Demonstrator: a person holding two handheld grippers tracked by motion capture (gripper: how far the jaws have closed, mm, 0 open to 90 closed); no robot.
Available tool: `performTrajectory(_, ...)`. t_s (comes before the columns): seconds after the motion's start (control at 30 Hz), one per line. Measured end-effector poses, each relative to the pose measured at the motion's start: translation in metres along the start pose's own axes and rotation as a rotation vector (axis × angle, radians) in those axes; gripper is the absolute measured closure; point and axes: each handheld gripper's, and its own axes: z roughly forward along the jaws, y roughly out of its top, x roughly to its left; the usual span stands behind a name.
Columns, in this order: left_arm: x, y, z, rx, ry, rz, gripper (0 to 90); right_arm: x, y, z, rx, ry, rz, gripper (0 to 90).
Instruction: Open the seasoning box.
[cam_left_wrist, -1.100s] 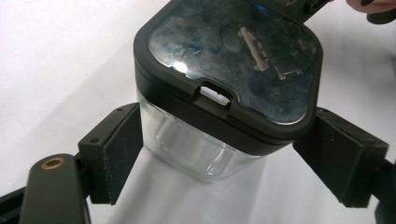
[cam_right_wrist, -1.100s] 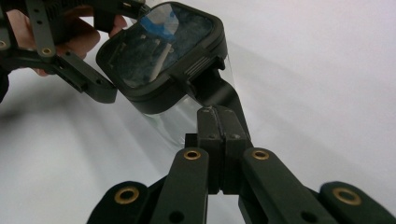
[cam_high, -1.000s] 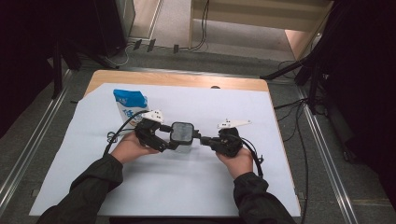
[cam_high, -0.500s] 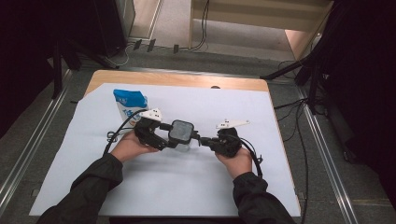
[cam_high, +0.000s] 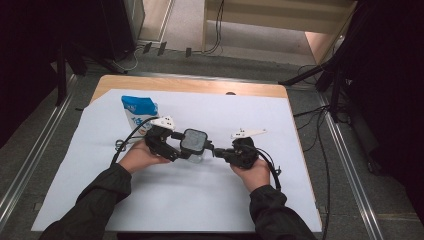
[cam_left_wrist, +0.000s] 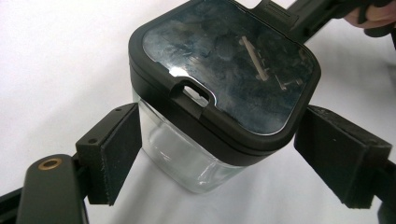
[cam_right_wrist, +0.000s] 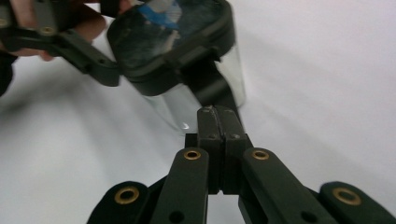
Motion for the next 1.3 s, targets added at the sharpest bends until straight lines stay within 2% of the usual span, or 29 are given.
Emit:
performTrajectory(0.17,0.000,0.000,0.000,0.000,0.004,-0.001,16.3,0.010,-0.001,0.003,0.017,0.037,-0.027,90.0)
performTrajectory(0.27,-0.001,0.000,0.000,-0.003,0.006,-0.008,16.4,0.010,-0.001,0.009,0.032,0.033,-0.038,90.0)
performTrajectory(0.47,-0.002,0.000,-0.001,-0.015,0.007,0.000,16.8,0.005,0.000,0.010,0.036,0.005,-0.029,90.0)
performTrajectory(0.57,-0.001,0.001,0.001,-0.023,0.011,-0.002,14.0,0.000,0.000,0.007,0.031,-0.006,-0.022,90.0)
performTrajectory(0.63,0.000,0.001,0.002,-0.027,-0.003,-0.010,13.8,-0.005,0.001,0.006,0.022,-0.018,-0.021,90.0)
performTrajectory(0.77,0.003,0.002,0.006,-0.025,0.004,0.000,13.8,-0.013,0.001,0.005,0.021,-0.040,0.003,90.0)
performTrajectory(0.9,0.006,0.003,0.011,-0.018,-0.018,0.027,12.1,-0.020,0.004,0.007,0.007,-0.046,0.012,90.0)
performTrajectory(1.1,0.007,0.004,0.014,-0.009,-0.018,0.053,11.4,-0.021,0.005,0.009,0.009,-0.050,0.016,90.0)
performTrajectory(1.17,0.006,0.005,0.012,-0.025,-0.016,0.045,11.6,-0.021,0.005,0.010,0.010,-0.054,0.014,90.0)
performTrajectory(1.3,0.005,0.008,0.009,-0.020,-0.014,0.045,11.5,-0.021,0.005,0.009,0.012,-0.054,0.013,90.0)
